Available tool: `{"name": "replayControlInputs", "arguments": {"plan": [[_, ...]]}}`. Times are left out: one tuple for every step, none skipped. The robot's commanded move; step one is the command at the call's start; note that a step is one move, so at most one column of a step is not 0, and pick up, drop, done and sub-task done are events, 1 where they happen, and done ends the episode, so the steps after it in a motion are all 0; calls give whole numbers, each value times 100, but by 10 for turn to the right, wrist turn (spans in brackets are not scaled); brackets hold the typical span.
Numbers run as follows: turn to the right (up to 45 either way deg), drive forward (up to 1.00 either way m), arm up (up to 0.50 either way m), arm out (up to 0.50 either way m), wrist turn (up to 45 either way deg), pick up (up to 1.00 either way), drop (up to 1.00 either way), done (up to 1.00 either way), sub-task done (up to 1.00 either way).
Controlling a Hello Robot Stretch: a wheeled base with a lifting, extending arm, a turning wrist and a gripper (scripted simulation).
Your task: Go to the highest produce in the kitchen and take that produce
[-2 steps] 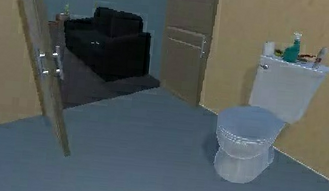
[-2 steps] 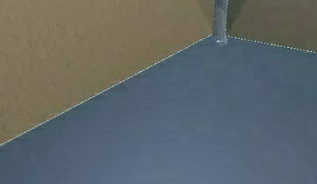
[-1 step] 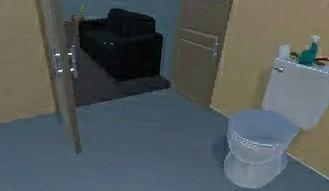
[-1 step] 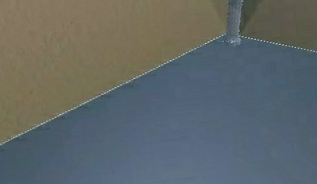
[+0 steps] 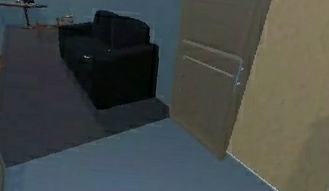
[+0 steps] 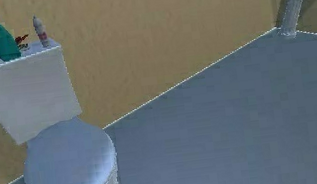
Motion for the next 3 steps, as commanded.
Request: {"name": "replayControlInputs", "arguments": {"plan": [[-30, 0, 0, 0, 0, 0, 0, 0, 0], [0, 60, 0, 0, 0, 0, 0, 0, 0], [-180, 0, 0, 0, 0, 0, 0, 0, 0]]}}
